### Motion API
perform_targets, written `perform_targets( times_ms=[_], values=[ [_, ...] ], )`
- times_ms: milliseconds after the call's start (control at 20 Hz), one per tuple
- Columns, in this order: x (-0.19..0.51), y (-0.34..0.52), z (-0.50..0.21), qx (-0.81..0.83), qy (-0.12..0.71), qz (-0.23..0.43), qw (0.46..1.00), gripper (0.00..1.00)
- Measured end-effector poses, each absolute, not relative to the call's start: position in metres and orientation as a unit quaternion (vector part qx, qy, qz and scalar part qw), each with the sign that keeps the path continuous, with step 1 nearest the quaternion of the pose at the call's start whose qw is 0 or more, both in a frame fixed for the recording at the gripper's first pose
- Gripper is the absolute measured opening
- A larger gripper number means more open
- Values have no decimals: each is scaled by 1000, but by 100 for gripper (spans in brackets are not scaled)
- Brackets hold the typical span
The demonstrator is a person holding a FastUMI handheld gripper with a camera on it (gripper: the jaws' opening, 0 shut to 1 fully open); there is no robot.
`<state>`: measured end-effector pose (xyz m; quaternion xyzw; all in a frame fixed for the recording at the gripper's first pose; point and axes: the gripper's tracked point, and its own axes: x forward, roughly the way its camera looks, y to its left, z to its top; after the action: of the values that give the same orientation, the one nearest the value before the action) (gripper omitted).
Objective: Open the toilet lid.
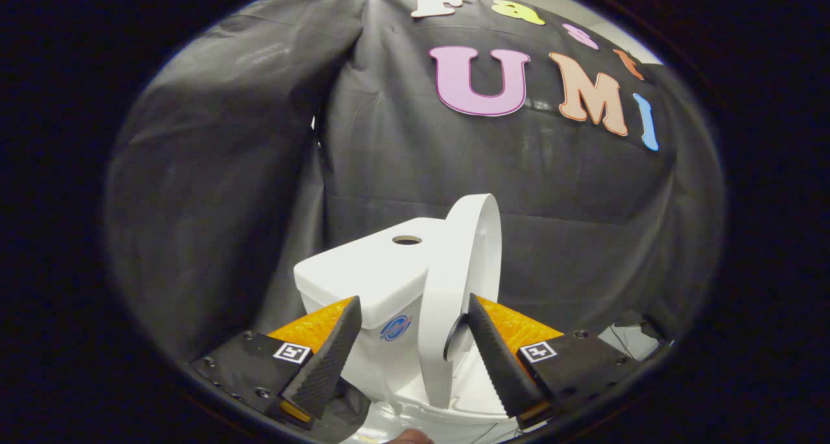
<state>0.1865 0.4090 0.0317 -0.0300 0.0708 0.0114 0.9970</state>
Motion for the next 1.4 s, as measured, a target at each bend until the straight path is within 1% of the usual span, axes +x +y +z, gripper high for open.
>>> perform_targets(
  times_ms=[100, 300, 700, 1050, 1400],
  values=[
    [181, 408, 41, -24, 63, 18, 998, 100],
    [168, 380, 55, -12, 53, 3, 999, 100],
    [145, 337, 55, 28, 56, 1, 998, 100],
    [125, 312, 68, 35, 39, 32, 998, 100],
    [97, 251, 72, 16, 32, 21, 999, 100]
  ],
)
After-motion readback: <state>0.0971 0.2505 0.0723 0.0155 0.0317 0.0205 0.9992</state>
